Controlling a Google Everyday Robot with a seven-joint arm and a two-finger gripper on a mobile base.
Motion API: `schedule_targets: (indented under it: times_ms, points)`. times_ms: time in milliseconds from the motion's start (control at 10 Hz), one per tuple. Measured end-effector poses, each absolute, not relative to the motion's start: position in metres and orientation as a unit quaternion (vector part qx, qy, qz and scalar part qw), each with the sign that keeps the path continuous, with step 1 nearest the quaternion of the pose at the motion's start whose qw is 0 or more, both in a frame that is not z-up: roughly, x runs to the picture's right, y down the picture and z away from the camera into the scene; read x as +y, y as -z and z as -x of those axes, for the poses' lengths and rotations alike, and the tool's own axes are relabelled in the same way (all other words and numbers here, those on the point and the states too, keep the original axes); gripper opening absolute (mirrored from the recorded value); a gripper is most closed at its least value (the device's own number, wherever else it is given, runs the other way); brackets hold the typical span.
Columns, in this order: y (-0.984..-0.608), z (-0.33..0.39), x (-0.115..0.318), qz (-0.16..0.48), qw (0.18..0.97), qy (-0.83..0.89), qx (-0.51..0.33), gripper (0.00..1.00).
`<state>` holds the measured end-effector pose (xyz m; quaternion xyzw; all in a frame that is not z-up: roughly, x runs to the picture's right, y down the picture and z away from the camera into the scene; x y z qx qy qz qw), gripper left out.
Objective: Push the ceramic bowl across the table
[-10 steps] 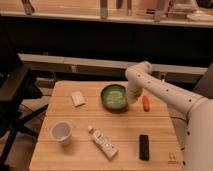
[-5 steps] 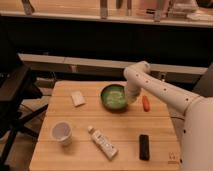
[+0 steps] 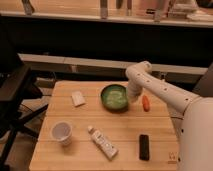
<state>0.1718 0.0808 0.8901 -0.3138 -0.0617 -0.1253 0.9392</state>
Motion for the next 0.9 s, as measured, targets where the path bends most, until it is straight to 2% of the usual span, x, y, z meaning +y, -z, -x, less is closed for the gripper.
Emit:
schedule_targets:
  times_ms: [900]
  points:
    - [-0.9011, -0.1746, 0.0804, 0.319, 0.935, 0.138, -0.069, 0.00]
